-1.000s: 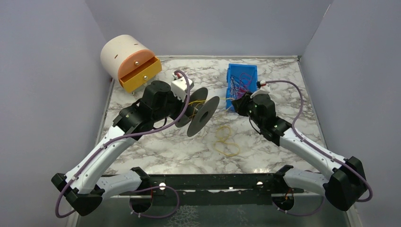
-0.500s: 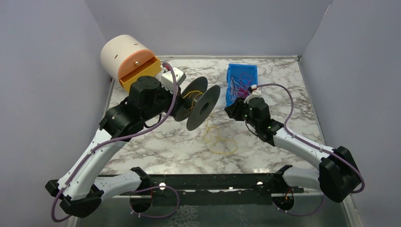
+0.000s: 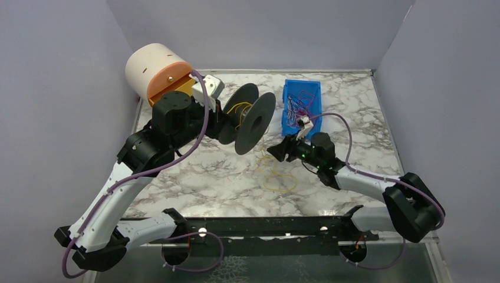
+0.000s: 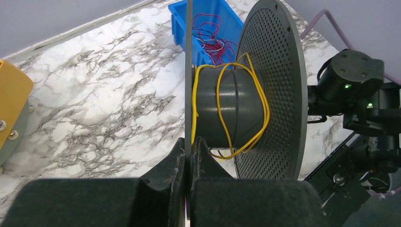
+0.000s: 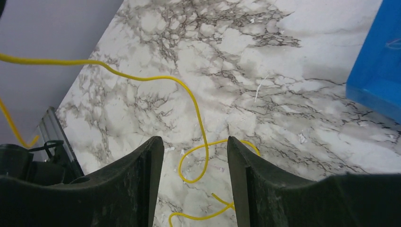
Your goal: Wrap the cables
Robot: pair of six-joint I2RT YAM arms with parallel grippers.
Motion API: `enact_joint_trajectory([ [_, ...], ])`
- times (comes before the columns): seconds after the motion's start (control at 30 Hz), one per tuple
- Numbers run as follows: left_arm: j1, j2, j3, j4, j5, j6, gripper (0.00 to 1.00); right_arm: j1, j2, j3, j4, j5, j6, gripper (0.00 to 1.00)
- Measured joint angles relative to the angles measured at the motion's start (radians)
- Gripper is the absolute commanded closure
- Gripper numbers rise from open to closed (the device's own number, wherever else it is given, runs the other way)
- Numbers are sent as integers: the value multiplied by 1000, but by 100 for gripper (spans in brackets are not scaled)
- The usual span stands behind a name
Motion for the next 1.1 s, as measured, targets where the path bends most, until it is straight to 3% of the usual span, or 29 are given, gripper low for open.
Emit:
enact_joint_trajectory([
  [0.47,0,-12,-8,35,5,-48,100,0,313,-10,266,-149,83,46],
  [1.1,0,-17,-33,67,5,-75,100,15,496,-10,511,-274,259,77],
])
